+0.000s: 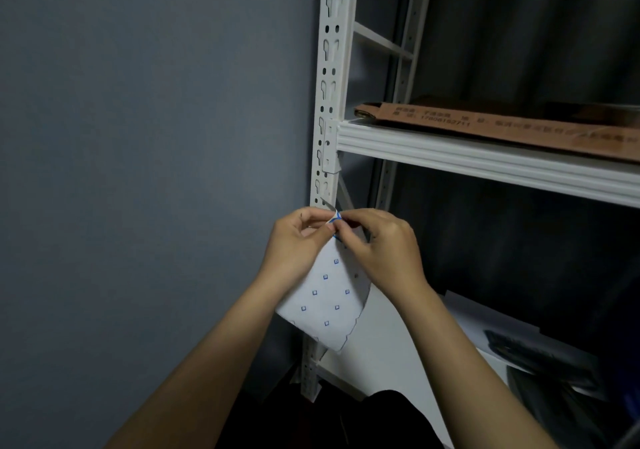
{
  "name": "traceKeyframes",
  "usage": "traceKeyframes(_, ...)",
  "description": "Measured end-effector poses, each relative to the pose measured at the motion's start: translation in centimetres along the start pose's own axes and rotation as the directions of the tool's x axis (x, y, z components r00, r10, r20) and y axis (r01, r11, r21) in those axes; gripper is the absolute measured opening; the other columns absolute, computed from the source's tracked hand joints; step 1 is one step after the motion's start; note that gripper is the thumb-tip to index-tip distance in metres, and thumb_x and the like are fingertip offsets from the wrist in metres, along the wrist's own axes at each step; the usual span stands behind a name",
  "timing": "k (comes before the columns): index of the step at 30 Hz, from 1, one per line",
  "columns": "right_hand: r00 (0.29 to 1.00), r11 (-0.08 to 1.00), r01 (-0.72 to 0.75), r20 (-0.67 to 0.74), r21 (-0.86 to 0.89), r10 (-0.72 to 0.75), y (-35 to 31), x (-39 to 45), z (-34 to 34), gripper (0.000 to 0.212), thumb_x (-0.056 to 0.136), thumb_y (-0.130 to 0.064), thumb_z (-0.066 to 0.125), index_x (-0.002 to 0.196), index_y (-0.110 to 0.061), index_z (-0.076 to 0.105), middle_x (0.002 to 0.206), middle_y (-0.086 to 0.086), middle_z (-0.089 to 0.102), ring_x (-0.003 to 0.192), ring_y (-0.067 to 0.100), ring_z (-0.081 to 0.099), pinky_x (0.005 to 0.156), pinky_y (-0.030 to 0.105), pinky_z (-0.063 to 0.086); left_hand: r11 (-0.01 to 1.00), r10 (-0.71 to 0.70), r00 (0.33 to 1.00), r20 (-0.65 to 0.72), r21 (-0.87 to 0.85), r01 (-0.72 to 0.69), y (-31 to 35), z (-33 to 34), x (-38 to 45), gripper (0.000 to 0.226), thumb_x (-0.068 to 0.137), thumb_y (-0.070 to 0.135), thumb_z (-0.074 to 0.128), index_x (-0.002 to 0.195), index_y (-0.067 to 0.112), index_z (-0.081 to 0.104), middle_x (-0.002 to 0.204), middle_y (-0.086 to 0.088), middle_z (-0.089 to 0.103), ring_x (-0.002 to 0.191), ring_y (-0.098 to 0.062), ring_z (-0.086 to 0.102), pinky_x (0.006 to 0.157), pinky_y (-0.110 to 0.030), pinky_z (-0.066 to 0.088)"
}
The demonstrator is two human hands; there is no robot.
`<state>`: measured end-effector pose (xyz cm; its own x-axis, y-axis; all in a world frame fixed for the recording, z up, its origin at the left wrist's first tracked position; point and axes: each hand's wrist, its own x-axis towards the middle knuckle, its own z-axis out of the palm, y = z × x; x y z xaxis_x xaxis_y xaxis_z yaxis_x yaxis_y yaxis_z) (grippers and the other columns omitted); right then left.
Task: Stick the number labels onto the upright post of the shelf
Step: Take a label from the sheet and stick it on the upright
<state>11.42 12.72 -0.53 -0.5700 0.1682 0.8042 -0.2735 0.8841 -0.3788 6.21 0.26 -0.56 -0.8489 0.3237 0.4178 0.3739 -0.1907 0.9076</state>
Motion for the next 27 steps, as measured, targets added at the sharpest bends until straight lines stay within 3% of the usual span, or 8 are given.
traceKeyframes(6, 0.999, 0.996, -0.049, 0.004, 0.08, 0.048, 0.4, 0.2, -0.4, 0.012, 0.085, -0.02, 0.066, 0.087, -0.016, 0.078, 0.082, -0.006, 0.074, 0.074, 0.008, 0.066, 0.068, 0.03, 0.054, 1.0, 0.004, 1.0, 0.009, 0.009, -0.004, 0.1, 0.3, 0.1, 0.02, 0.084, -0.001, 0.065, 0.079, 0.018, 0.066, 0.071, 0.011, 0.07, 0.069, 0.002, 0.064, 0.071, -0.012, 0.048)
traceKeyframes(10, 0.959, 0.889, -0.273, 0.029, 0.368, 0.282, 0.1, 0.4, -0.8, 0.01, 0.085, -0.009, 0.069, 0.083, -0.014, 0.077, 0.076, -0.01, 0.073, 0.07, 0.0, 0.065, 0.069, 0.018, 0.052, 1.0, 0.009, 1.0, -0.004, 0.025, -0.009, 0.4, 0.6, 0.2, 0.019, 0.085, 0.001, 0.065, 0.082, 0.02, 0.065, 0.079, 0.005, 0.068, 0.067, 0.005, 0.062, 0.069, -0.01, 0.046)
traceKeyframes(13, 0.908, 0.794, -0.338, -0.047, 0.504, 0.416, -0.1, 0.9, -1.2, 0.014, 0.086, -0.006, 0.068, 0.079, -0.017, 0.074, 0.072, -0.012, 0.07, 0.068, 0.0, 0.063, 0.067, 0.015, 0.051, 0.999, 0.022, 0.999, -0.025, 0.034, -0.022, 1.0, 1.2, 0.5, 0.02, 0.086, 0.001, 0.063, 0.082, 0.021, 0.063, 0.078, 0.005, 0.065, 0.062, 0.007, 0.061, 0.064, -0.008, 0.046)
traceKeyframes(19, 0.793, 0.722, -0.213, -0.315, 0.659, 0.521, -0.7, 4.9, -4.3, 0.014, 0.088, -0.008, 0.066, 0.08, -0.017, 0.072, 0.076, 0.0, 0.07, 0.074, 0.011, 0.065, 0.072, 0.027, 0.053, 0.993, 0.117, 0.984, -0.132, 0.038, -0.112, 4.5, 2.7, 3.1, 0.023, 0.088, 0.004, 0.061, 0.084, 0.027, 0.059, 0.084, 0.01, 0.062, 0.073, 0.003, 0.06, 0.074, -0.01, 0.046)
traceKeyframes(23, 0.799, 0.744, -0.097, -0.393, 0.661, 0.454, -1.6, 9.0, -8.1, 0.023, 0.089, -0.01, 0.065, 0.076, -0.029, 0.07, 0.079, -0.003, 0.071, 0.079, 0.017, 0.067, 0.076, 0.034, 0.056, 0.98, 0.174, 0.974, -0.146, -0.069, -0.185, 9.2, 5.4, 5.8, 0.023, 0.088, 0.001, 0.06, 0.084, 0.024, 0.058, 0.083, 0.01, 0.061, 0.067, 0.008, 0.06, 0.068, -0.009, 0.046)
traceKeyframes(27, 0.817, 0.745, -0.078, -0.386, 0.662, 0.429, -1.8, 13.1, -11.9, 0.019, 0.089, -0.011, 0.065, 0.076, -0.023, 0.071, 0.075, -0.003, 0.071, 0.073, 0.013, 0.067, 0.073, 0.034, 0.056, 0.973, 0.122, 0.983, -0.135, -0.179, -0.145, 13.0, 9.5, 9.8, 0.017, 0.089, 0.004, 0.06, 0.087, 0.021, 0.06, 0.09, 0.0, 0.067, 0.083, -0.015, 0.066, 0.085, -0.034, 0.054)
